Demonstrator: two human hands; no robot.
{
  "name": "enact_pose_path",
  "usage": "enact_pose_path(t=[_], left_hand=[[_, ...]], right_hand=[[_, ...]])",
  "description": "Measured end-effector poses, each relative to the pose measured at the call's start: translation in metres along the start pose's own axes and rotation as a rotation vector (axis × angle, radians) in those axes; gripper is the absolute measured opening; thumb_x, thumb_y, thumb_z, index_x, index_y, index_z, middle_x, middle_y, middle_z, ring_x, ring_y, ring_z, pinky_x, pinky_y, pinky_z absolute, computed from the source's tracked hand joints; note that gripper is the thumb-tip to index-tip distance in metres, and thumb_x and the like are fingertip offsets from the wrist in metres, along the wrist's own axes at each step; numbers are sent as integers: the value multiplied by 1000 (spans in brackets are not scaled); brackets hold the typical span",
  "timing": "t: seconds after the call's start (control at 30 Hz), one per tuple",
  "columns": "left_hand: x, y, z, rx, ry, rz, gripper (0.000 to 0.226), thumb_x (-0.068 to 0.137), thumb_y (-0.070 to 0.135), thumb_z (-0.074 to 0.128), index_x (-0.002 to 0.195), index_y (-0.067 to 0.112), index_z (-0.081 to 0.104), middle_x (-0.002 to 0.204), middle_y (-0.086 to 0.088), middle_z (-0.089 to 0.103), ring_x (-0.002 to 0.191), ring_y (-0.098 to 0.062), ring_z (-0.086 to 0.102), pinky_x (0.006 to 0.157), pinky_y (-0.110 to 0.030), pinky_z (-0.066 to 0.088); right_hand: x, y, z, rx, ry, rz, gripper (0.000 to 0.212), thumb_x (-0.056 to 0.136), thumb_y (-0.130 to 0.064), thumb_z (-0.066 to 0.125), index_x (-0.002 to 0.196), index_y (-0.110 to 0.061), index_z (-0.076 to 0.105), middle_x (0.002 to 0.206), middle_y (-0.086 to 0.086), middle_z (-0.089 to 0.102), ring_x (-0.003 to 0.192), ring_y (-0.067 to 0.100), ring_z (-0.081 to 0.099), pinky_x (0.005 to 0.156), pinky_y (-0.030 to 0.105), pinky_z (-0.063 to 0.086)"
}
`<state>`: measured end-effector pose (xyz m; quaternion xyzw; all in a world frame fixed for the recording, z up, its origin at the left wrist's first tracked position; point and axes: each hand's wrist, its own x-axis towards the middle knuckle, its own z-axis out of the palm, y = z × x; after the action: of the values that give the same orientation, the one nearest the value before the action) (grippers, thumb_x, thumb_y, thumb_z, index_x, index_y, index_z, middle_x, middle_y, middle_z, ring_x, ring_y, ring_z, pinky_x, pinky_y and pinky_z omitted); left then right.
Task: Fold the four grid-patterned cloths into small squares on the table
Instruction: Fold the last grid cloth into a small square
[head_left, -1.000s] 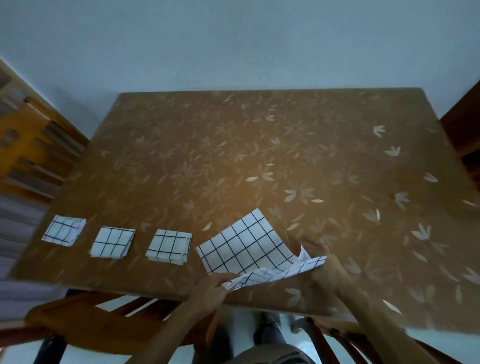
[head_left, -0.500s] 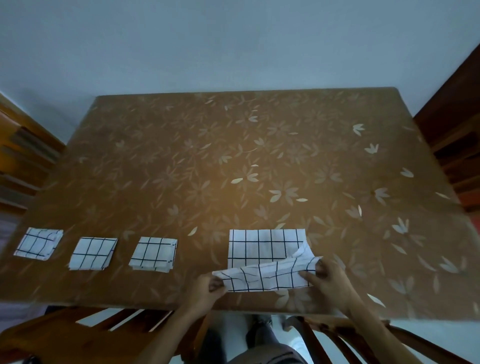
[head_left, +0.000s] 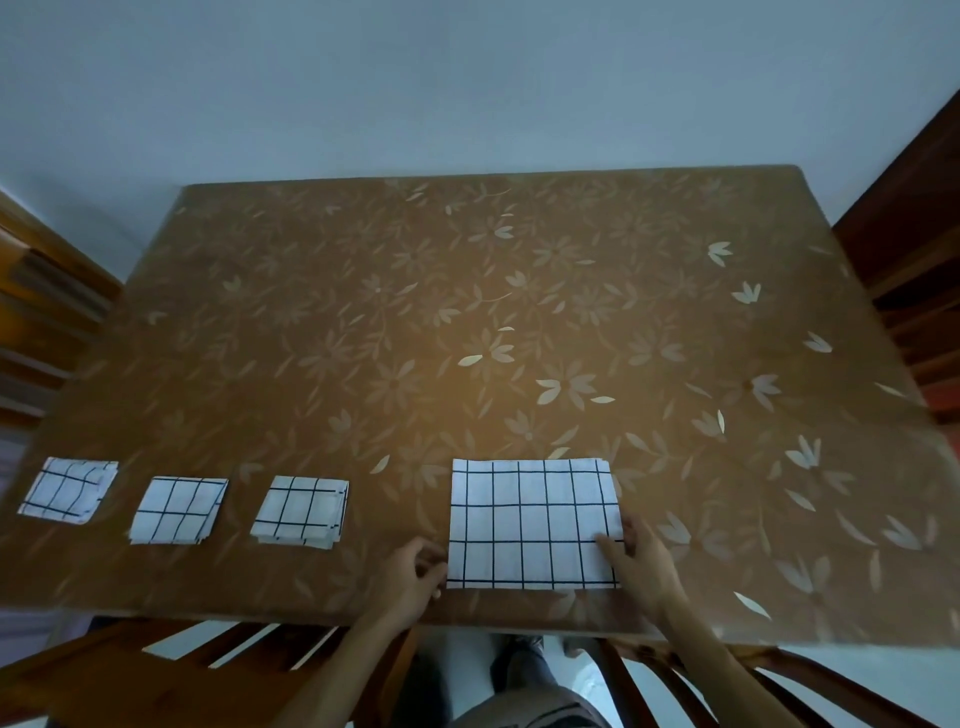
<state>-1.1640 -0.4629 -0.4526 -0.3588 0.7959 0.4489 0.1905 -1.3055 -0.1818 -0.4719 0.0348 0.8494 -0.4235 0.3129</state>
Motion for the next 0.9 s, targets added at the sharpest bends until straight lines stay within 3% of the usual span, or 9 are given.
enact_pose_path(t=[0.13, 0.37, 0.53, 0.63, 0.73, 0.8, 0.9], left_hand=[[0, 5, 1, 62, 14, 22, 16, 94, 31, 63, 108, 25, 61, 94, 9, 67, 70, -7, 68, 58, -13, 46], [4, 6, 4, 262, 21, 87, 13, 91, 37, 65, 101, 32, 58, 91, 14, 67, 79, -1, 65, 76, -28, 58], [7, 7, 6, 329, 46, 79, 17, 89, 38, 66, 101, 34, 55, 90, 13, 67, 80, -2, 65, 76, -30, 59], [3, 13, 9, 375, 141, 92, 15, 91, 36, 63, 104, 33, 56, 90, 14, 64, 79, -1, 61, 71, -22, 56], [-2, 26, 20, 440, 279, 307, 20, 94, 26, 59, 113, 26, 57, 99, 12, 59, 82, -1, 56, 63, -11, 43], [2, 31, 34, 508, 282, 518, 30, 92, 21, 58, 122, 22, 54, 118, 3, 57, 102, -10, 57, 78, -16, 47], [15, 33, 59, 683, 228, 713, 56, 88, 21, 63, 141, 17, 44, 149, -12, 42, 136, -28, 43, 105, -39, 45]], right_hand=[[-5, -3, 2, -47, 16, 2, 39, 94, -34, 62, 127, -19, 49, 111, 2, 66, 96, 22, 67, 82, 45, 59], [-6, -6, 7, -74, 114, 24, 27, 95, -28, 61, 114, -10, 56, 100, 0, 64, 93, 24, 63, 73, 32, 51], [-8, -4, 8, -127, 239, 74, 34, 94, -30, 62, 117, -8, 51, 111, 11, 62, 101, 34, 60, 84, 44, 52], [-6, -2, 12, -331, 394, -58, 53, 87, -28, 70, 129, -2, 48, 125, 21, 54, 116, 40, 51, 93, 53, 46], [-4, -6, 16, -461, 467, -167, 67, 84, -24, 72, 140, -5, 40, 140, 23, 42, 127, 41, 42, 101, 56, 40], [-3, -8, 21, -520, 430, -299, 62, 86, -18, 69, 141, -11, 41, 152, 19, 34, 138, 37, 35, 108, 54, 35], [3, -9, 35, -678, 290, -493, 58, 87, -11, 63, 141, -12, 44, 159, 14, 27, 146, 31, 27, 111, 49, 35]])
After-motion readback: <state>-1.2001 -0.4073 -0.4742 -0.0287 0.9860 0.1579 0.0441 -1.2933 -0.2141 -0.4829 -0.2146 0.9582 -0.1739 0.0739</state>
